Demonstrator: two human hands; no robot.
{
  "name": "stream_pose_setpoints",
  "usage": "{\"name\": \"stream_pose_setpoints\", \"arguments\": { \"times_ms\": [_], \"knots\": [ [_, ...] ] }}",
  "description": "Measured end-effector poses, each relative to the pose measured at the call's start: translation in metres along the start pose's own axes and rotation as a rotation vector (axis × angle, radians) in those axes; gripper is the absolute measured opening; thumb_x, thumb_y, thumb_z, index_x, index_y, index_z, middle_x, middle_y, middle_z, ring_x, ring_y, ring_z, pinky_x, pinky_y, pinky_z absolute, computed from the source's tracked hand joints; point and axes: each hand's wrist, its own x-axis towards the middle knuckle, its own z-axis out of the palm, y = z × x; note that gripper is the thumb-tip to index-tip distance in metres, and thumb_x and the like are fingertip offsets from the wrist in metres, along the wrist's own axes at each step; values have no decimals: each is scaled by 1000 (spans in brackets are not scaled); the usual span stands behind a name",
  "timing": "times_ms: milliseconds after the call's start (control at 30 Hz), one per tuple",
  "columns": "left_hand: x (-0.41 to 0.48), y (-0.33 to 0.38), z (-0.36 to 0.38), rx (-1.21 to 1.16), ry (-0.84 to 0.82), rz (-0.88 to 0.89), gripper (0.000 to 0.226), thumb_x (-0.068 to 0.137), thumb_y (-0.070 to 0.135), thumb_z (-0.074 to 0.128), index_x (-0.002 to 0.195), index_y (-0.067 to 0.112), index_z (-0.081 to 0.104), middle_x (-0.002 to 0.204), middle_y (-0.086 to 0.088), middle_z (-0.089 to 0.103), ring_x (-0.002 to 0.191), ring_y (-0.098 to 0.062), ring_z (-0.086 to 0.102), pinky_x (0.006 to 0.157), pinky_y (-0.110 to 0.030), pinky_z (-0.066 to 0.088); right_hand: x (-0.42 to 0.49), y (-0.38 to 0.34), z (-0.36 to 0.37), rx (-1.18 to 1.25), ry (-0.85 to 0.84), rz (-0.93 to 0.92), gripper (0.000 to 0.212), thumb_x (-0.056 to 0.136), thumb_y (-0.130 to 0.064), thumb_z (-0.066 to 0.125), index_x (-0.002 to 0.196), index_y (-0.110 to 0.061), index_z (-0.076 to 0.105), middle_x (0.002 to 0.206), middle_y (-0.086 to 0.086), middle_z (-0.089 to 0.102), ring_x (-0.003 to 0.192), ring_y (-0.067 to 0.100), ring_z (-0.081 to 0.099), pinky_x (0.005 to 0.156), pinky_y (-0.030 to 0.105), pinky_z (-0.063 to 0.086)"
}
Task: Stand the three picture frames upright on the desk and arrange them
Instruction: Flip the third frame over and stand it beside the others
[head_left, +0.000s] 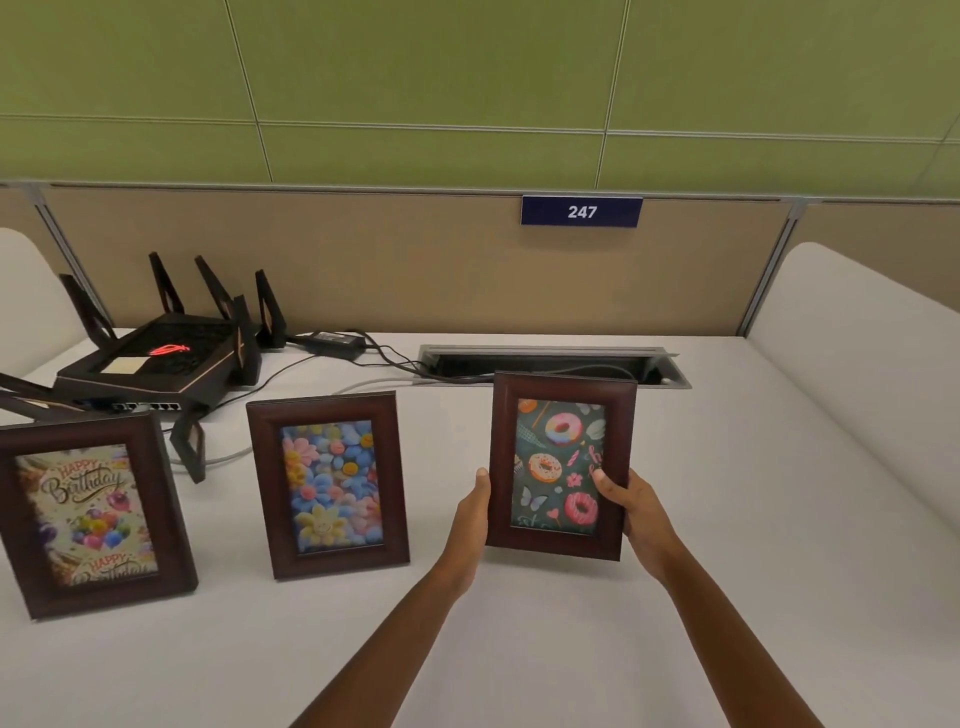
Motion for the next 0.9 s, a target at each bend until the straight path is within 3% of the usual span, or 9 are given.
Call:
{"name": "stream_pose_setpoints", "arguments": {
  "times_ms": [100,233,467,733,900],
  "knots": [
    [3,-2,1,-6,-7,-6,54,98,40,14,130,13,48,134,-10,55,120,-21,52,106,-34,38,6,0,-4,-29,-7,10,17,91,-18,45,106,-20,52,102,2,65,90,17,64,65,20,59],
    [4,-6,4,-1,-16,-3,55,99,38,14,131,10,48,131,-9,55,117,-20,53,99,-27,40,9,1,-10,-63,-16,23,16,92,-18,44,106,-20,52,106,5,63,95,21,63,68,21,57],
    [6,-11,5,44,19,-18,56,99,37,14,126,6,51,131,-15,56,121,-29,54,102,-35,42,11,11,-17,-94,-6,63,17,92,-21,43,107,-19,51,107,4,62,100,26,61,71,23,56],
    [5,-19,4,96,-1,-20,55,98,39,17,127,7,52,129,-12,58,121,-27,54,110,-40,38,9,16,-21,-55,6,82,22,91,-19,43,112,-15,48,103,2,63,94,18,62,66,20,58],
    [0,-22,1,151,-31,25,52,99,34,17,130,7,48,129,-10,57,122,-24,53,106,-30,40,7,13,-20,-106,48,74,22,90,-18,48,111,-14,49,106,6,62,94,23,63,68,24,57]
  ]
}}
